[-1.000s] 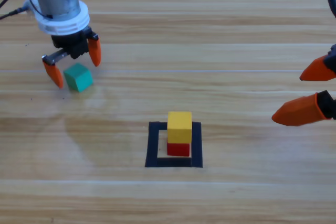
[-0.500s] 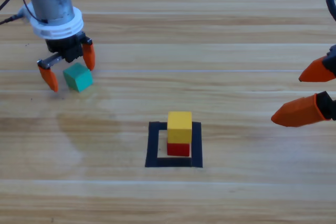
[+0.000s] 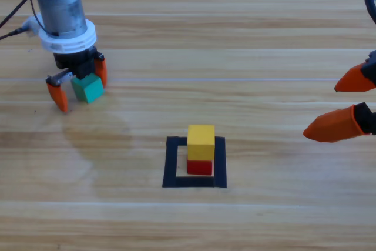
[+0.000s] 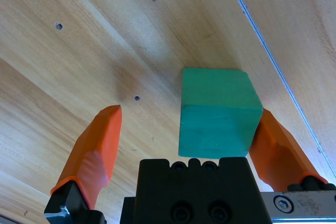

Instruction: Stack the blocks in the rectangular block: red at the bottom, yellow in the middle, green on top

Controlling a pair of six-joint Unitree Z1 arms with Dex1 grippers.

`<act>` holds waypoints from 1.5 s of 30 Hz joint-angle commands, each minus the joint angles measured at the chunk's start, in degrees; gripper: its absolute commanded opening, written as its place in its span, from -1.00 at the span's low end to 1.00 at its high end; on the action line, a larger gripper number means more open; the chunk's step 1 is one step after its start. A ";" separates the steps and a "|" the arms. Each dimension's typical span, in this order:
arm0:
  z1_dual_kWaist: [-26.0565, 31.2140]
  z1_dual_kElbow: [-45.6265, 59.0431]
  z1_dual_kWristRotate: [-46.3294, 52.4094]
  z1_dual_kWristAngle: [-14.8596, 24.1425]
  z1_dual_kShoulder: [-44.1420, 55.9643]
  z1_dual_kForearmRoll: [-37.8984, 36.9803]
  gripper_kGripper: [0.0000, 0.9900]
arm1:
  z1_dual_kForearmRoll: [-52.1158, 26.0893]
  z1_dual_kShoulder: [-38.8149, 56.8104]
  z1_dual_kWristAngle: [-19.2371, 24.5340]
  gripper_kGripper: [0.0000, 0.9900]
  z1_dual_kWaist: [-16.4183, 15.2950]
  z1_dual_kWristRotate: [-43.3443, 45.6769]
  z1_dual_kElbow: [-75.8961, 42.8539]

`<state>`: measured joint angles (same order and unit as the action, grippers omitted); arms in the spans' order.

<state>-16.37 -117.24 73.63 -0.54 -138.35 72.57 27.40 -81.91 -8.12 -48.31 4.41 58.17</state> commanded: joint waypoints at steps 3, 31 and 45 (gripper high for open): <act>-0.68 -0.79 0.37 -0.34 -3.68 -0.50 0.65 | -0.16 -3.43 -1.11 0.99 1.64 -0.02 -0.96; -13.34 -6.42 -48.06 -2.80 7.21 8.20 -1.00 | -0.16 -4.31 -0.75 0.98 1.64 -0.37 -0.87; -19.75 -1.41 -42.35 -2.89 13.19 8.55 -1.00 | -0.16 -4.31 -0.75 0.99 1.64 -0.37 -0.96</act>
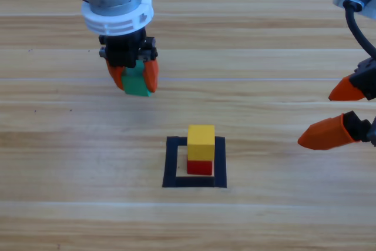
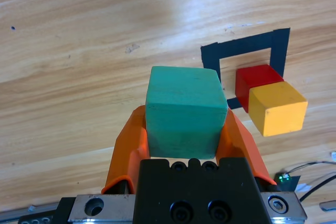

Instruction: Stack the blocks in the rectangular block: red at the bottom, yellow in the middle, green on top

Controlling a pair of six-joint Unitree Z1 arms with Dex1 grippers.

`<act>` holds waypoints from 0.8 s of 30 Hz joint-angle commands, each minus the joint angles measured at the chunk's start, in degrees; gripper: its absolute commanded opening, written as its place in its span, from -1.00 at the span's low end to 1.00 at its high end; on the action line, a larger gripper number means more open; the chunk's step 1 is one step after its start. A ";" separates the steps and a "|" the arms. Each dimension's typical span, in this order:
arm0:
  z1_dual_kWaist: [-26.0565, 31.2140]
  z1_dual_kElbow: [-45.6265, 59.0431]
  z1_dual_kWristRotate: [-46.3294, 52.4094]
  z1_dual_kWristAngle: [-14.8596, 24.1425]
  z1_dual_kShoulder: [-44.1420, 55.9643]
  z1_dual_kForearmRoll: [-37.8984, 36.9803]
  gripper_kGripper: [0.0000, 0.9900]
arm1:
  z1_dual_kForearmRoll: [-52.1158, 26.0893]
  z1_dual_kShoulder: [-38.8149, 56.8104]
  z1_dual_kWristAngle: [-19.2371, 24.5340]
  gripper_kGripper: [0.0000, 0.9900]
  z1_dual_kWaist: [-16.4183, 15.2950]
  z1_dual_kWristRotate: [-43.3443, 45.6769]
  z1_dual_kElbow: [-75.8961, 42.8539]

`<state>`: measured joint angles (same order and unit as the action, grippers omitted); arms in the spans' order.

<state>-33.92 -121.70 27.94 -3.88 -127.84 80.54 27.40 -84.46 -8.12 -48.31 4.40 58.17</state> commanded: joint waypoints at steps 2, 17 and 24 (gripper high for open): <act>-2.38 4.36 5.63 0.45 3.73 0.59 -1.00 | -0.16 -1.76 -0.76 0.98 1.64 -0.36 -0.96; -9.50 8.32 18.11 4.32 6.81 0.76 -1.00 | -0.16 -1.50 -0.84 0.99 1.64 -0.36 -0.96; -11.88 7.09 17.58 5.11 3.65 0.76 -1.00 | -0.16 -1.50 -0.93 0.99 1.64 -0.36 -0.96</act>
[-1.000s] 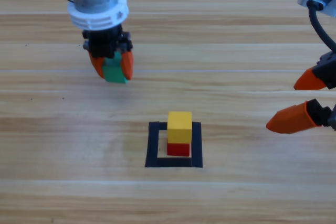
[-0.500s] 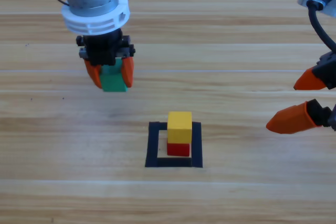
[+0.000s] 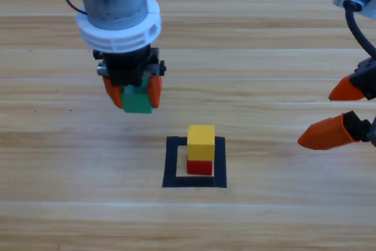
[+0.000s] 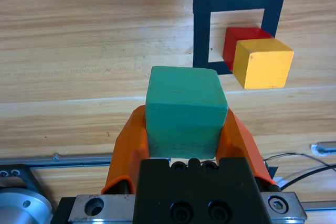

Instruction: Stack the blocks in the rectangular block: red at the bottom, yellow in the middle, green on top

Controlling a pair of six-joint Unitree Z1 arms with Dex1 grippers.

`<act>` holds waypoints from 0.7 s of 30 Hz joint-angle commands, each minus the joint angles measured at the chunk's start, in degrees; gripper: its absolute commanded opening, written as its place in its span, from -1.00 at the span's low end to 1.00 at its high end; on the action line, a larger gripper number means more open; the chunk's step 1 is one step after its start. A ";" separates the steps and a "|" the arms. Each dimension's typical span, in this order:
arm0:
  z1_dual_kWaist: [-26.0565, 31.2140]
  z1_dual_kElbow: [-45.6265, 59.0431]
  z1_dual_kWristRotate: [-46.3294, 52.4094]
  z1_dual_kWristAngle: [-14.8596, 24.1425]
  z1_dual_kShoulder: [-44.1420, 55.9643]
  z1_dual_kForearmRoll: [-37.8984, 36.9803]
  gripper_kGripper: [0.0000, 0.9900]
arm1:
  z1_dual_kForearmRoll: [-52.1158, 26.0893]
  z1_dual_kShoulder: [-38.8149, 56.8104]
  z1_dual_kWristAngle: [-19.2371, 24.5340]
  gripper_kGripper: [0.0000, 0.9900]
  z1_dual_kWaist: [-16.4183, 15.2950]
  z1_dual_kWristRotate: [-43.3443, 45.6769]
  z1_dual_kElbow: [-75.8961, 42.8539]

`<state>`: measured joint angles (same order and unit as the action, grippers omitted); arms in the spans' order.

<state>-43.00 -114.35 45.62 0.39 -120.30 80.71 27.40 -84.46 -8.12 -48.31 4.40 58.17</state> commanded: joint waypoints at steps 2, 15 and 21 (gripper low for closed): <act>-3.23 -0.96 -0.09 0.85 -4.60 0.59 -1.00 | -0.16 -1.50 -1.02 0.99 1.64 -0.36 -0.96; -4.99 -4.92 0.61 0.76 -8.55 0.59 -1.00 | -0.07 -1.41 -1.02 0.98 1.64 -0.19 -0.96; -6.13 -6.59 1.40 0.67 -9.78 0.59 -1.00 | 0.02 -1.24 -1.02 0.98 1.64 -0.19 -0.96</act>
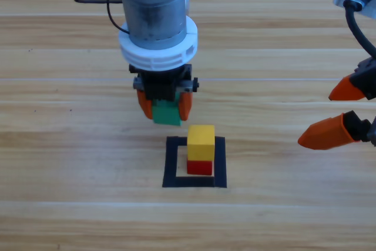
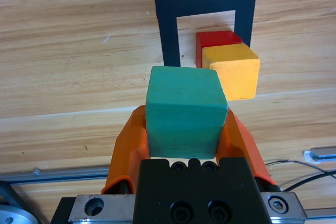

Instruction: Stack the blocks in the rectangular block: red at the bottom, yellow in the middle, green on top

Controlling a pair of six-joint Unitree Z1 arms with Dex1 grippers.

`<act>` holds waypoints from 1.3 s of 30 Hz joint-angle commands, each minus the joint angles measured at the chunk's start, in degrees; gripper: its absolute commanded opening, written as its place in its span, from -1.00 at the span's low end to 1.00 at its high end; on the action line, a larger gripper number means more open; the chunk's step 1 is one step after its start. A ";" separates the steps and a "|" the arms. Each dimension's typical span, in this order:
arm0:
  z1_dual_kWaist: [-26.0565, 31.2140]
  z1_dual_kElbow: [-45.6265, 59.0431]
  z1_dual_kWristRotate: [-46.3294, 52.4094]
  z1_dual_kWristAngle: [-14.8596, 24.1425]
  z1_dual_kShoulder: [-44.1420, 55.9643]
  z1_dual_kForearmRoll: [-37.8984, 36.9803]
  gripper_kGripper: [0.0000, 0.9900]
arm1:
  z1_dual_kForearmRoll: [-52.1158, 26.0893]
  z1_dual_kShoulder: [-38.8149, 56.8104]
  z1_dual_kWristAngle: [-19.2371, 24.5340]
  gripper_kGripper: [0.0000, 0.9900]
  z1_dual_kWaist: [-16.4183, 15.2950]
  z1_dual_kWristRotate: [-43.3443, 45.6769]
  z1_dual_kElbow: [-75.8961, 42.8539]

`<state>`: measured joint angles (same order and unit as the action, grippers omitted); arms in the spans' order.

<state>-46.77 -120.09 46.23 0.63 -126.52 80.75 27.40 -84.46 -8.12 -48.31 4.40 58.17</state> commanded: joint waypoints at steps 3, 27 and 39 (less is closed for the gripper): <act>-2.89 -1.37 1.32 0.42 -4.09 0.55 -1.00 | 0.02 -1.15 -1.02 0.98 1.64 -0.19 -0.96; -4.91 -4.45 2.72 0.33 -6.46 0.55 -1.00 | 0.02 -1.33 -1.02 0.99 1.64 -0.10 -0.87; -5.17 -5.24 2.81 0.25 -6.99 0.55 -1.00 | 0.11 -1.33 -1.02 0.99 1.64 -0.10 -0.87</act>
<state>-50.64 -125.37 48.70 0.63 -130.52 80.76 27.40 -84.46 -8.12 -48.31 4.41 58.17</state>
